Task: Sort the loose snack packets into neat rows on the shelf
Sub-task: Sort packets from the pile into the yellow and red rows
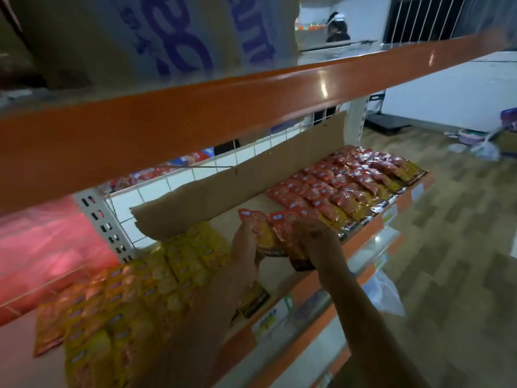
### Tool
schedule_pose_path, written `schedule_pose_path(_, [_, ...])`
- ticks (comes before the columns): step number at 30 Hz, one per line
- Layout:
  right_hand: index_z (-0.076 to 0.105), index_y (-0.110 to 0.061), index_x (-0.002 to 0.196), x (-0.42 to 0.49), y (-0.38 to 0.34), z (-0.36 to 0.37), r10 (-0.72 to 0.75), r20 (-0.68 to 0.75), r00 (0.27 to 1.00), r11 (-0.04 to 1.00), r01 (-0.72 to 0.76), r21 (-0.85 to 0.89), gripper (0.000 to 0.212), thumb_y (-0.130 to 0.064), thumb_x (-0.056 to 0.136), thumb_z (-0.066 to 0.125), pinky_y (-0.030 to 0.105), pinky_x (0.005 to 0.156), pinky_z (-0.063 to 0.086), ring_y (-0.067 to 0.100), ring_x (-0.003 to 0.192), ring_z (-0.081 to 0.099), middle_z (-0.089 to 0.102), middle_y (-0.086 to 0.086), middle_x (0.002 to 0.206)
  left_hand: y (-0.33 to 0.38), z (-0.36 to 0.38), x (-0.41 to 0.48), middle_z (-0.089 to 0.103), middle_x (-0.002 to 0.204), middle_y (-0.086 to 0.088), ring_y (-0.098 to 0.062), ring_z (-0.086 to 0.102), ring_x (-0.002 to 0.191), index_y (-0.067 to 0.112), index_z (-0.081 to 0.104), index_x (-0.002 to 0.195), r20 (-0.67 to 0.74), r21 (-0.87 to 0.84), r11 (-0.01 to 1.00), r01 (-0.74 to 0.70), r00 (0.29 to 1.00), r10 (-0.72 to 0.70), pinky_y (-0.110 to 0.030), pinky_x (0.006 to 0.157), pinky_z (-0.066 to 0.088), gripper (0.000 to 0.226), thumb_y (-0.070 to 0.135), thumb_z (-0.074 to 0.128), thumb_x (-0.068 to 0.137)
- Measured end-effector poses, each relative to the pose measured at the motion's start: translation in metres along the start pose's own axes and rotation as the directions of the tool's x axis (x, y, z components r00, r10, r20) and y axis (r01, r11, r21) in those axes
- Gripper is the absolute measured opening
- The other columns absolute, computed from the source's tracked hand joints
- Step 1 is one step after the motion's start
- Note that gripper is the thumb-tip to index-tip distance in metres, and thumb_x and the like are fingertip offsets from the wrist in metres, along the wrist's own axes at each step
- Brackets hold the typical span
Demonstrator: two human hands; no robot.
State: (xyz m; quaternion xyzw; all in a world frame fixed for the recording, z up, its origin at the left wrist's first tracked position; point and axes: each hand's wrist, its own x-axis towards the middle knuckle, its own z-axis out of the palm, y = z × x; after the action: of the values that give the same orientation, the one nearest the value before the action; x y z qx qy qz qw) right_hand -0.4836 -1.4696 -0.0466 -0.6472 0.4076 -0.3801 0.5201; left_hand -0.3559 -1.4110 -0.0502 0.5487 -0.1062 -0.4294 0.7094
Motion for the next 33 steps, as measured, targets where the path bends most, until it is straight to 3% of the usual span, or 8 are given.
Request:
schedule_pose_path(5, [0.068,-0.009,0.105,0.053,0.014,-0.004,0.007,0.023,1.000,0.997,-0.005,-0.073,0.017,-0.015,0.094,0.056,0.029,0.064,0.044,0.020,0.073,0.060,0.068,0.013,0.089,0.009,0.023,0.044,0.071,0.084,-0.007,-0.018,0.067,0.073,0.009,0.066,0.084,-0.112,0.235,0.972,0.004,0.993,0.023,-0.026,0.063,0.054,0.016,0.010,0.051,0.091])
schedule_pose_path(10, [0.066,-0.019,0.108,0.095,0.020,-0.009,-0.012,0.051,0.999,1.000,0.013,-0.025,0.017,-0.018,0.094,0.057,0.016,0.045,0.035,0.010,0.055,0.051,0.064,0.003,0.074,0.003,0.020,0.100,0.072,0.092,-0.010,-0.022,0.068,0.080,0.010,0.067,0.101,-0.205,0.537,0.844,-0.015,0.968,0.147,-0.042,0.081,0.057,0.021,0.019,0.065,0.082])
schedule_pose_path(14, [0.068,-0.020,0.101,0.127,0.024,-0.017,-0.077,0.125,0.989,0.997,0.077,0.008,0.014,-0.017,0.095,0.056,0.015,0.040,0.030,0.004,0.046,0.044,0.056,-0.005,0.059,0.000,0.021,0.132,0.067,0.113,-0.007,-0.026,0.063,0.103,0.012,0.060,0.118,-0.266,0.733,0.680,0.001,0.921,0.285,-0.034,0.090,0.050,0.038,0.026,0.067,0.082])
schedule_pose_path(17, [0.067,-0.022,0.104,0.157,0.028,-0.024,-0.048,0.183,0.982,0.999,0.051,-0.017,0.016,-0.015,0.093,0.057,0.021,0.040,0.026,0.003,0.040,0.034,0.047,-0.009,0.050,-0.002,0.027,0.149,0.067,0.112,-0.011,-0.030,0.060,0.107,0.008,0.054,0.117,-0.287,0.792,0.609,0.043,0.906,0.309,-0.035,0.089,0.047,0.038,0.024,0.066,0.085])
schedule_pose_path(21, [0.067,-0.021,0.108,0.191,0.026,-0.026,-0.045,0.231,0.972,0.994,0.066,-0.082,0.018,-0.018,0.092,0.057,0.017,0.040,0.031,0.005,0.045,0.040,0.052,-0.005,0.059,-0.004,0.035,0.166,0.066,0.113,-0.014,-0.033,0.059,0.109,0.009,0.059,0.110,-0.284,0.860,0.505,0.076,0.893,0.349,-0.037,0.089,0.046,0.024,0.020,0.062,0.088])
schedule_pose_path(25, [0.066,-0.025,0.107,0.208,0.026,-0.029,-0.080,0.298,0.951,0.989,0.113,-0.097,0.022,-0.014,0.092,0.056,0.018,0.046,0.037,0.012,0.055,0.049,0.060,0.001,0.069,-0.007,0.039,0.179,0.062,0.124,-0.011,-0.029,0.057,0.115,0.016,0.058,0.127,-0.290,0.872,0.484,0.075,0.876,0.386,-0.037,0.097,0.045,0.040,0.020,0.064,0.087])
schedule_pose_path(30, [0.066,-0.029,0.110,0.219,0.028,-0.034,-0.096,0.368,0.925,0.986,0.139,-0.092,0.027,-0.013,0.091,0.053,0.021,0.049,0.037,0.009,0.055,0.048,0.064,0.002,0.074,-0.016,0.032,0.199,0.067,0.105,-0.005,-0.027,0.061,0.104,0.017,0.067,0.096,-0.320,0.827,0.560,0.045,0.857,0.403,-0.029,0.084,0.049,0.015,0.024,0.061,0.085])
schedule_pose_path(33, [0.065,-0.028,0.110,0.222,0.029,-0.036,-0.094,0.392,0.915,0.985,0.142,-0.095,0.024,-0.016,0.092,0.054,0.022,0.053,0.042,0.007,0.060,0.053,0.065,-0.006,0.076,-0.017,0.031,0.200,0.068,0.108,-0.009,-0.027,0.063,0.103,0.013,0.070,0.105,-0.284,0.872,0.482,0.085,0.891,0.355,-0.037,0.091,0.050,0.023,0.023,0.063,0.085])
